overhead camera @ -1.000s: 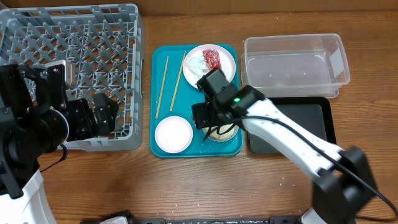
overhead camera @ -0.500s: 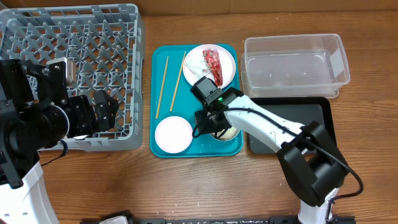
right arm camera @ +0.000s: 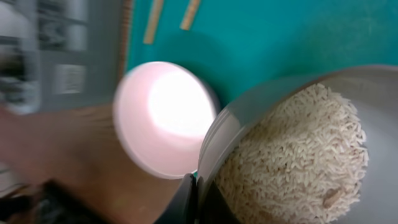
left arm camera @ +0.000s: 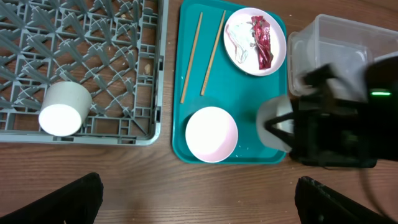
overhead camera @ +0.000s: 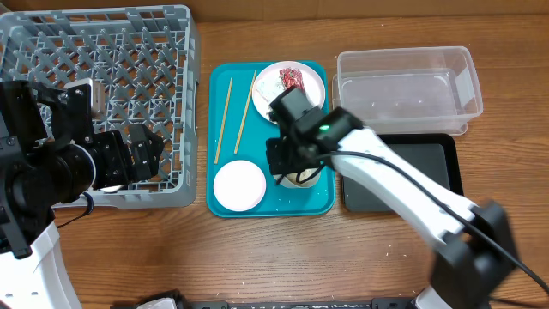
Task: Sort waste into correct bins and load items into the dishwasher
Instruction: 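Grasp the grey bowl of rice with the right gripper, then tip the grey bowl over the black tray to pour out the rice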
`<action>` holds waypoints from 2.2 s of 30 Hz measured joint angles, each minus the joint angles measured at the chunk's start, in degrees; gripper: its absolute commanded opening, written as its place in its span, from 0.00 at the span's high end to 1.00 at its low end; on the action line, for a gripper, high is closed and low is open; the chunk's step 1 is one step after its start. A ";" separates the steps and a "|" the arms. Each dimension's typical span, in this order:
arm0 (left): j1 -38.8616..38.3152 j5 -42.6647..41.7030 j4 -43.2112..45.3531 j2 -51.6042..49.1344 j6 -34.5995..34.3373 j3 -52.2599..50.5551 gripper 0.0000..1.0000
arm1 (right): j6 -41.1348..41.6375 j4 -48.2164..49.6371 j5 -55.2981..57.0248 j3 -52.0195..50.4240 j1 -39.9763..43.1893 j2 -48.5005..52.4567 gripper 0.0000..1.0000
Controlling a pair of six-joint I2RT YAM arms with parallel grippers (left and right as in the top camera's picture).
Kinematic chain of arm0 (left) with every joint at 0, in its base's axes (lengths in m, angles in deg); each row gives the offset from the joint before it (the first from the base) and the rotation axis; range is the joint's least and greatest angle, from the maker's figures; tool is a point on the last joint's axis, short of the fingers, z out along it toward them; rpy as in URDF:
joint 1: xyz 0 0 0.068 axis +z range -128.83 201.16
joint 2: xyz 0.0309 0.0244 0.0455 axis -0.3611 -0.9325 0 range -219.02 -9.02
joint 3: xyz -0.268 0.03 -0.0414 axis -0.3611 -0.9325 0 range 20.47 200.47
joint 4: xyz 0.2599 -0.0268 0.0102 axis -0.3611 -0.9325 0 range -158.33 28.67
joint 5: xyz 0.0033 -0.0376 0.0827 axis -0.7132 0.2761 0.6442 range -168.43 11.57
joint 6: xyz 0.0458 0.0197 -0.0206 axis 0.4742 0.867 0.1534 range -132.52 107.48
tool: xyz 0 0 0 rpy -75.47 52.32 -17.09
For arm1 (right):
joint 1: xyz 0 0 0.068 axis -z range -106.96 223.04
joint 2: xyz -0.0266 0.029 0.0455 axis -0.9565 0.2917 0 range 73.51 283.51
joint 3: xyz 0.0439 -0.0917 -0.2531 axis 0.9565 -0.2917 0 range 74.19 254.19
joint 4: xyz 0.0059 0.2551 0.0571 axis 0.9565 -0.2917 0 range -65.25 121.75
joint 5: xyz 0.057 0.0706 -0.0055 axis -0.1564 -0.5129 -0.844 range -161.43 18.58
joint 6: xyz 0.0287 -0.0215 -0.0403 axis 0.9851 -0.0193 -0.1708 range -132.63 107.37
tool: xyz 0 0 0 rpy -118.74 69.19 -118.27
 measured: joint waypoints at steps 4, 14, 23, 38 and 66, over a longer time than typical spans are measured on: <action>0.00 0.00 0.00 0.00 0.00 0.00 0.00 | 0.59 -3.85 -5.09 0.90 5.22 -5.70 0.96; 0.00 0.00 0.00 0.00 0.00 0.00 0.00 | -6.29 -6.88 -16.68 -2.49 22.88 -6.69 0.96; 0.00 0.00 0.00 0.00 0.00 0.00 0.00 | -17.81 -0.74 -35.65 -18.53 41.40 -6.64 0.96; 0.00 0.00 0.00 0.00 0.02 0.00 0.00 | -39.45 -7.32 -59.49 -25.31 58.03 -6.62 0.96; 0.00 0.00 0.00 0.00 0.02 0.00 0.00 | -46.16 -11.45 -62.34 -25.51 56.70 -6.05 0.96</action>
